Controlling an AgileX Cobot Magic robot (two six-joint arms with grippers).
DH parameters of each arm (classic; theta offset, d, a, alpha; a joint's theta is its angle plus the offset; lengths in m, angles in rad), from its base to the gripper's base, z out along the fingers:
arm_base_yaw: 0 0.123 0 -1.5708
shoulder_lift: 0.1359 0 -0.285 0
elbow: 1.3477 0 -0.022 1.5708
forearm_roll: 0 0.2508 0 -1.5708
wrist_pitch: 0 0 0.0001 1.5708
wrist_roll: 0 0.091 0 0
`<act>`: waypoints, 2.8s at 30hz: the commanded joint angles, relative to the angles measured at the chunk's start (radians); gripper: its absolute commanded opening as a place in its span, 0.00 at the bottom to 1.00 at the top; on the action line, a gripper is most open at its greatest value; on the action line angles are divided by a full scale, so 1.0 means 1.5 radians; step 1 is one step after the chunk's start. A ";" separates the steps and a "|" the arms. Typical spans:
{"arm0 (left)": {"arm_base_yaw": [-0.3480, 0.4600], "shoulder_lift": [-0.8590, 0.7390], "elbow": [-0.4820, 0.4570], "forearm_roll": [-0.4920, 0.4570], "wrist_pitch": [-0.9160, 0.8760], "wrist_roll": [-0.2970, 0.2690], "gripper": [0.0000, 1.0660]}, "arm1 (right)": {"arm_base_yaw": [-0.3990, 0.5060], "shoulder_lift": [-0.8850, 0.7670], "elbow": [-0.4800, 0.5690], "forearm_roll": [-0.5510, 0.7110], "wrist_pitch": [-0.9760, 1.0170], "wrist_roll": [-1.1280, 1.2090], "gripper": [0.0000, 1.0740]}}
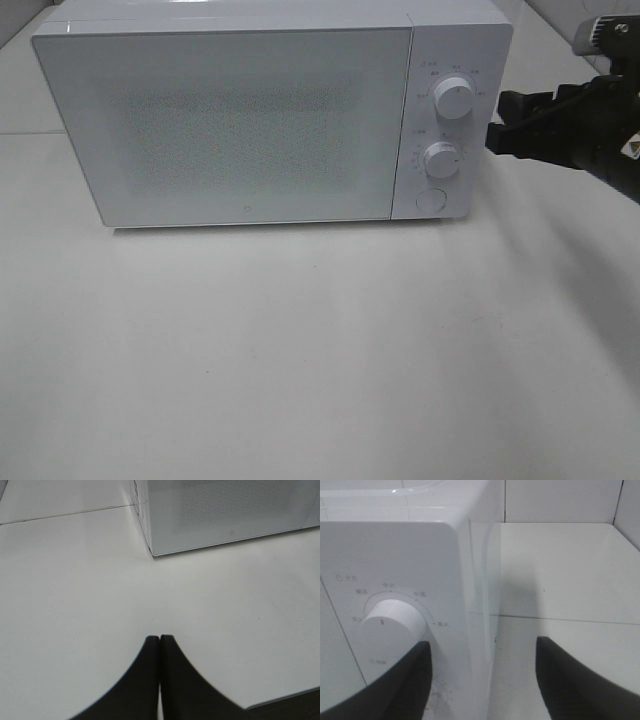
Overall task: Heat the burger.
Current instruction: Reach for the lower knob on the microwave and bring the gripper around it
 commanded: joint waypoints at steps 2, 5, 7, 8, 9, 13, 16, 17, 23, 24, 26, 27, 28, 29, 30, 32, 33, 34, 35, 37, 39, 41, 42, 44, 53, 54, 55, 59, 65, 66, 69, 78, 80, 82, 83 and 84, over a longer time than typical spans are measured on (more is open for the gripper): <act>0.001 -0.015 0.002 0.000 -0.011 -0.001 0.00 | 0.055 0.035 -0.016 0.090 -0.029 -0.043 0.54; 0.001 -0.015 0.002 0.000 -0.011 -0.001 0.00 | 0.090 0.057 -0.025 0.135 -0.036 -0.054 0.54; 0.001 -0.015 0.002 0.000 -0.011 -0.001 0.00 | 0.108 0.072 -0.032 0.145 -0.036 -0.056 0.54; 0.001 -0.015 0.002 0.000 -0.011 -0.001 0.00 | 0.117 0.081 -0.034 0.148 -0.041 -0.058 0.54; 0.001 -0.015 0.002 0.000 -0.011 -0.001 0.00 | 0.135 0.099 -0.034 0.152 -0.059 -0.061 0.54; 0.001 -0.015 0.002 0.000 -0.011 -0.001 0.00 | 0.152 0.125 -0.034 0.158 -0.088 -0.062 0.54; 0.001 -0.015 0.002 0.000 -0.011 -0.001 0.00 | 0.152 0.154 -0.042 0.169 -0.089 -0.062 0.53; 0.001 -0.015 0.002 0.000 -0.011 -0.001 0.00 | 0.152 0.172 -0.051 0.169 -0.089 -0.062 0.53; 0.001 -0.015 0.002 0.000 -0.011 -0.001 0.00 | 0.152 0.201 -0.075 0.169 -0.093 -0.062 0.53; 0.001 -0.015 0.002 0.000 -0.011 -0.001 0.00 | 0.152 0.208 -0.081 0.169 -0.094 -0.062 0.53; 0.001 -0.015 0.002 0.000 -0.011 -0.001 0.00 | 0.152 0.209 -0.084 0.169 -0.093 -0.063 0.53; 0.001 -0.015 0.002 0.000 -0.011 -0.001 0.00 | 0.152 0.209 -0.086 0.171 -0.093 -0.064 0.53; 0.001 -0.015 0.002 0.000 -0.011 -0.001 0.00 | 0.152 0.209 -0.086 0.171 -0.093 -0.064 0.53; 0.001 -0.015 0.002 0.000 -0.011 -0.001 0.00 | 0.152 0.209 -0.091 0.186 -0.095 -0.066 0.53; 0.001 -0.015 0.002 0.000 -0.011 -0.001 0.00 | 0.152 0.209 -0.091 0.186 -0.095 -0.066 0.53; 0.001 -0.015 0.002 0.000 -0.011 -0.001 0.00 | 0.152 0.209 -0.098 0.213 -0.091 -0.083 0.53; 0.001 -0.015 0.002 0.000 -0.011 -0.001 0.00 | 0.152 0.209 -0.098 0.213 -0.091 -0.083 0.53; 0.001 -0.015 0.002 0.000 -0.011 -0.001 0.00 | 0.152 0.209 -0.103 0.218 -0.091 -0.085 0.53; 0.001 -0.015 0.002 0.000 -0.011 -0.001 0.00 | 0.152 0.209 -0.104 0.218 -0.090 -0.085 0.53; 0.001 -0.015 0.002 0.000 -0.011 -0.001 0.00 | 0.152 0.209 -0.109 0.217 -0.087 -0.084 0.53; 0.001 -0.015 0.002 0.000 -0.011 -0.001 0.00 | 0.152 0.209 -0.109 0.210 -0.087 -0.083 0.53; 0.001 -0.015 0.002 0.000 -0.011 -0.001 0.00 | 0.152 0.209 -0.109 0.207 -0.087 -0.081 0.53; 0.001 -0.015 0.002 0.000 -0.011 -0.001 0.00 | 0.152 0.217 -0.109 0.207 -0.087 -0.081 0.53; 0.001 -0.015 0.002 0.000 -0.011 -0.001 0.00 | 0.152 0.224 -0.109 0.207 -0.088 -0.081 0.53; 0.001 -0.015 0.002 0.000 -0.011 -0.001 0.00 | 0.152 0.249 -0.109 0.207 -0.136 -0.081 0.53; 0.001 -0.015 0.002 0.000 -0.011 -0.001 0.00 | 0.152 0.249 -0.109 0.207 -0.136 -0.081 0.53; 0.001 -0.015 0.002 0.000 -0.011 -0.001 0.00 | 0.152 0.249 -0.109 0.207 -0.146 -0.081 0.53; 0.001 -0.015 0.002 0.000 -0.011 -0.001 0.00 | 0.152 0.249 -0.109 0.207 -0.147 -0.081 0.46; 0.001 -0.015 0.002 0.000 -0.011 -0.001 0.00 | 0.152 0.249 -0.109 0.207 -0.147 -0.081 0.23; 0.001 -0.015 0.002 0.000 -0.011 -0.001 0.00 | 0.152 0.249 -0.109 0.207 -0.147 -0.081 0.17; 0.001 -0.015 0.002 0.000 -0.011 -0.001 0.00 | 0.152 0.249 -0.109 0.207 -0.147 -0.081 0.00; 0.001 -0.015 0.002 0.000 -0.011 -0.001 0.00 | 0.152 0.249 -0.109 0.208 -0.151 0.023 0.00; 0.001 -0.015 0.002 0.000 -0.011 -0.001 0.00 | 0.152 0.249 -0.109 0.208 -0.160 0.117 0.00; 0.001 -0.015 0.002 0.000 -0.011 -0.001 0.00 | 0.152 0.249 -0.109 0.208 -0.161 0.161 0.00; 0.001 -0.015 0.002 0.000 -0.011 -0.001 0.00 | 0.152 0.247 -0.109 0.208 -0.162 0.247 0.00; 0.001 -0.015 0.002 0.000 -0.011 -0.001 0.00 | 0.152 0.247 -0.109 0.208 -0.162 0.247 0.00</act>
